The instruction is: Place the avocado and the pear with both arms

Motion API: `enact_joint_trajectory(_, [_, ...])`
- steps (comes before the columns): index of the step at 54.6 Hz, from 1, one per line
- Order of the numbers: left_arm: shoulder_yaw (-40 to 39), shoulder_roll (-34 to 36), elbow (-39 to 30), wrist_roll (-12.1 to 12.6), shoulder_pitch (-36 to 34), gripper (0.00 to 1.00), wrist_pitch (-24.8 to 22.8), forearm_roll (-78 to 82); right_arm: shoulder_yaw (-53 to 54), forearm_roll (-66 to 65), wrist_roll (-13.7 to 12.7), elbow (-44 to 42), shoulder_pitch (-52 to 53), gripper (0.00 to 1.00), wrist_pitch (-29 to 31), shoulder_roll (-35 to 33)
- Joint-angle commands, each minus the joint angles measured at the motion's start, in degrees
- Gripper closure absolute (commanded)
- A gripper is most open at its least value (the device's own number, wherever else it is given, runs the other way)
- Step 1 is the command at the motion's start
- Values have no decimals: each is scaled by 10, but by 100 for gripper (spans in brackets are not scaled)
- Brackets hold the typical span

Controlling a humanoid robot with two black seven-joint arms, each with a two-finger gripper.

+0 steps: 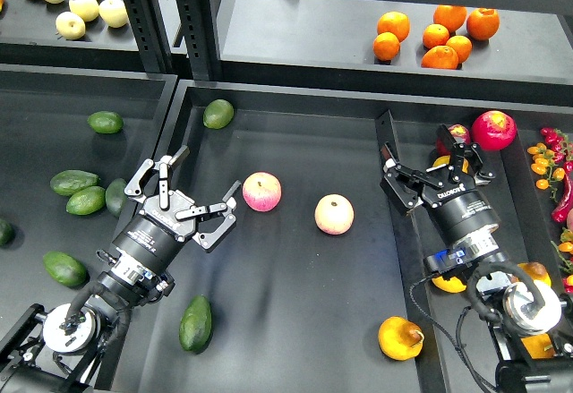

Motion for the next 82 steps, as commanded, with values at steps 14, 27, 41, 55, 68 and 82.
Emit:
enact_joint_trajectory(14, [-10, 0, -7, 0, 1, 0, 0, 1, -1, -1, -1, 0, -1, 0, 2, 0])
enact_joint_trajectory(27, [-13, 0, -7, 2, 1, 0, 0, 0, -2, -1, -1, 0, -1, 0, 2, 0])
enact_joint_trajectory(41, [-10, 0, -10, 8, -2, 0, 0, 0, -3, -1, -1, 0, -1, 0, 2, 0])
enact_joint_trajectory(55, [-13, 0, -10, 9, -2, 0, 0, 0, -3, -2, -1, 0, -1, 0, 2, 0])
enact_joint_trajectory(68, [-13, 0, -10, 10, -2, 0, 0, 0, -3, -2, -1, 0, -2, 0, 2, 0])
enact_joint_trajectory(82, [-13, 0, -10, 11, -2, 0, 0, 0, -3, -2, -2, 0, -1, 0, 2, 0])
